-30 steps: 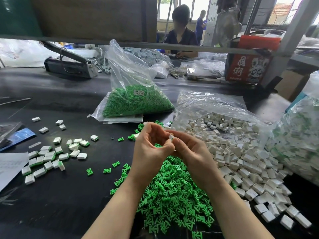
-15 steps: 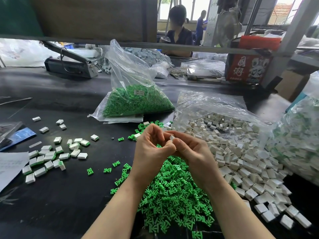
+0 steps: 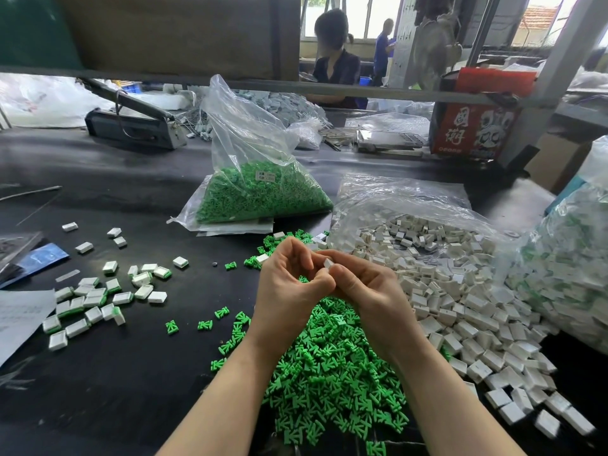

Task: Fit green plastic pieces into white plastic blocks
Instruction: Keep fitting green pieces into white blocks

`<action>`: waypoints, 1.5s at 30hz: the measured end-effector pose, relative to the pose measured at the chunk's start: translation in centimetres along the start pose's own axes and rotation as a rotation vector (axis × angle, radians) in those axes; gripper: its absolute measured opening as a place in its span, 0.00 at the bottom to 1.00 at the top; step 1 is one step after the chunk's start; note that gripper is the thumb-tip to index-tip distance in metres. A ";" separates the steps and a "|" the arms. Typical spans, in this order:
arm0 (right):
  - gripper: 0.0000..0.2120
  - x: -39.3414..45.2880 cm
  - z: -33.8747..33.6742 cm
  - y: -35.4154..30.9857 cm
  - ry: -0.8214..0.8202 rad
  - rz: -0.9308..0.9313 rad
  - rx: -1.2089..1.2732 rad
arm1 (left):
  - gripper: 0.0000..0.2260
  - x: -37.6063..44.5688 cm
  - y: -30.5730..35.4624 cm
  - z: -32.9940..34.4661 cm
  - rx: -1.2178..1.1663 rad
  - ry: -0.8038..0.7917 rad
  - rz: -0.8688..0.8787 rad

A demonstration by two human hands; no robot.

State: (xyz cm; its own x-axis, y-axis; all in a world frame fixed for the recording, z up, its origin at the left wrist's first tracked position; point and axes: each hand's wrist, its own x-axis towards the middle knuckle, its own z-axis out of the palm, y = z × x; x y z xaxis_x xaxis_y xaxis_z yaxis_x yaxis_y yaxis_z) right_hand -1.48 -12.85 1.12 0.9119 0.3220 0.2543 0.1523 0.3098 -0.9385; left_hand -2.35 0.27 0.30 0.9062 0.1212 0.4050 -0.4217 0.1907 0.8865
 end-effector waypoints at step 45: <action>0.09 0.3 -1.9 1.0 0.312 0.085 -0.484 | 0.06 2.7 0.9 -7.4 -0.733 0.835 -0.538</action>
State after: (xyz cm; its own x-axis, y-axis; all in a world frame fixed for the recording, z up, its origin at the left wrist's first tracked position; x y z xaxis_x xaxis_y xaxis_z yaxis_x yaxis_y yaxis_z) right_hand -0.36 -14.12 -0.15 0.9866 0.0261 0.1611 0.1632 -0.1731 -0.9713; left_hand -0.52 7.94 0.55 0.7858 0.3924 -0.4781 -0.1627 0.8769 0.4523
